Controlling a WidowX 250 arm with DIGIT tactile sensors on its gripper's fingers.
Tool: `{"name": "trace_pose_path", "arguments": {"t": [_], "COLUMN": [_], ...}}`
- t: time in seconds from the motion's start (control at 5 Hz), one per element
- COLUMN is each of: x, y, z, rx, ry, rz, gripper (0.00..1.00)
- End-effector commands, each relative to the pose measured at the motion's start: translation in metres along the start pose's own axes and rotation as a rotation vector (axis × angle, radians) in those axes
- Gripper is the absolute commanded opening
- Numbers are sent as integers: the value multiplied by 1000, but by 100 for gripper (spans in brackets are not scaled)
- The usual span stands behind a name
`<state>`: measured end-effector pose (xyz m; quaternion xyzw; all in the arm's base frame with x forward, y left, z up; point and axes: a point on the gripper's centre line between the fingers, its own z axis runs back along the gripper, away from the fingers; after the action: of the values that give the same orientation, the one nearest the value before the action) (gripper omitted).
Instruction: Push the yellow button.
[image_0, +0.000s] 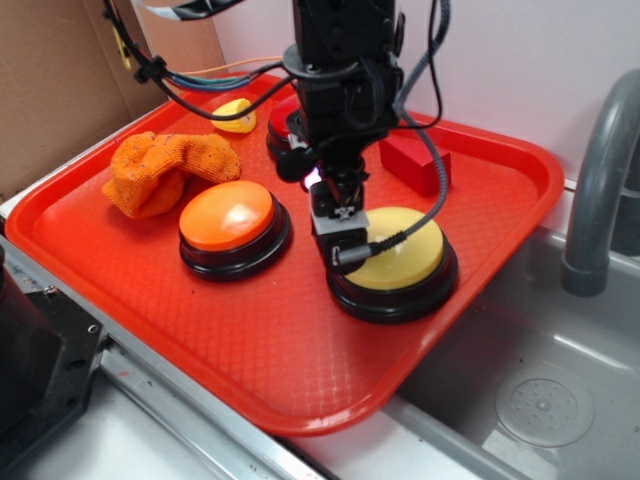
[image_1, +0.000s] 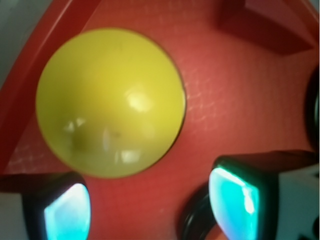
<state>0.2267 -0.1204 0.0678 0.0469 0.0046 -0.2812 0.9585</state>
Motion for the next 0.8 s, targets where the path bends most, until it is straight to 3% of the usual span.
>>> {"name": "trace_pose_path", "arguments": {"t": [0.0, 0.2, 0.6], "x": [2, 2, 40], "y": [-6, -6, -12], "z": [11, 11, -11], "rx": [6, 6, -45], "ry": [-43, -43, -84], "rz": [-6, -6, -13], "gripper": [100, 100, 100]}}
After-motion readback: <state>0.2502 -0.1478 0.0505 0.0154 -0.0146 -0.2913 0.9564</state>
